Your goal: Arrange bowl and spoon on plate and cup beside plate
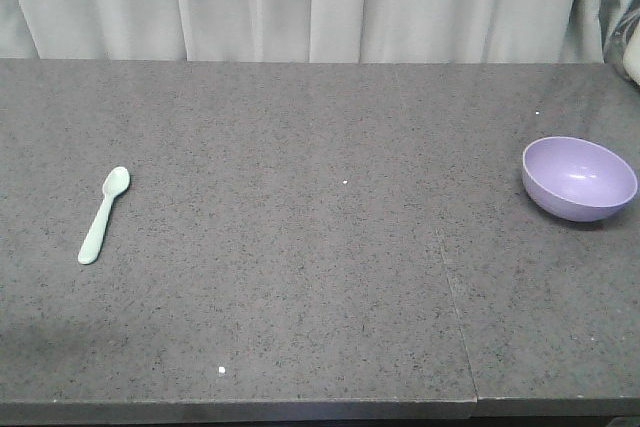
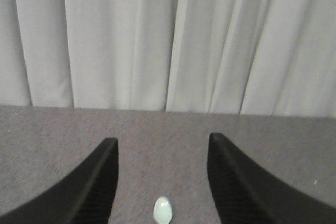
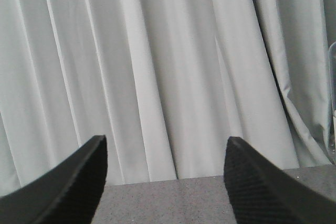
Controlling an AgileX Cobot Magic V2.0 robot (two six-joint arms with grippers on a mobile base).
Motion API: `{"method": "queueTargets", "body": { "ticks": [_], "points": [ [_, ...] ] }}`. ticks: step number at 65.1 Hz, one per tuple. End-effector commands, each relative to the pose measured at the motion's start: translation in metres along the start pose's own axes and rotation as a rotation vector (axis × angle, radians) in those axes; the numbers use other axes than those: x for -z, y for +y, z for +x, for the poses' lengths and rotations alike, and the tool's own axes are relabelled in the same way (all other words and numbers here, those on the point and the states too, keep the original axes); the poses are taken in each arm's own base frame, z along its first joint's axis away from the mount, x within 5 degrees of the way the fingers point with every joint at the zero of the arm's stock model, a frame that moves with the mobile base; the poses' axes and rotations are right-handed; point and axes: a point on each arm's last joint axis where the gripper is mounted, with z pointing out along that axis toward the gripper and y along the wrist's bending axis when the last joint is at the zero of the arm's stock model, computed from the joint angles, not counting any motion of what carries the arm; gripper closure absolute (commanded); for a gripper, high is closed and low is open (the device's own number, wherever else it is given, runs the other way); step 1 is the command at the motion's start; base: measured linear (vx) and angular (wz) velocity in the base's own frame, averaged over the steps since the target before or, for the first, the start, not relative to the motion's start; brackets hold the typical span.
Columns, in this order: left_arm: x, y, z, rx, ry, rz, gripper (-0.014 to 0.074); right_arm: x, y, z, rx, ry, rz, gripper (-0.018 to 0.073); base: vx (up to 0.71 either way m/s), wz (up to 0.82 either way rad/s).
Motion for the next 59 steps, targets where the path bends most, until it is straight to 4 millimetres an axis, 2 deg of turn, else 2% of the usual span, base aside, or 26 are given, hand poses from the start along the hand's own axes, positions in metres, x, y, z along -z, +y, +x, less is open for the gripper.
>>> {"method": "queueTargets", "body": {
  "ticks": [1,8,16,30,45,59],
  "points": [
    [-0.017,-0.011,-0.020,-0.096,0.080,0.019,0.0216,-0.003,0.000,-0.011,0.009,-0.052,0.011,0.0083,0.00,0.00],
    [-0.048,-0.021,-0.018,-0.131,0.258,0.032,0.0216,-0.003,0.000,-0.009,0.009,-0.035,0.008,0.0083,0.00,0.00],
    [-0.088,-0.028,-0.007,-0.145,0.396,0.014,0.0216,-0.003,0.001,-0.007,0.009,-0.015,0.004,0.0083,0.00,0.00],
    [-0.152,-0.036,0.030,-0.174,0.626,-0.033,0.0216,-0.003,0.001,-0.004,0.009,0.025,-0.002,0.0083,0.00,0.00],
    [-0.192,-0.036,0.070,-0.211,0.827,-0.082,0.0216,-0.003,0.002,-0.002,0.010,0.043,-0.005,0.0083,0.00,0.00],
    [-0.214,-0.037,0.095,-0.227,0.905,-0.096,0.0216,-0.003,0.002,-0.002,0.010,0.047,-0.006,0.0083,0.00,0.00]
  ]
}}
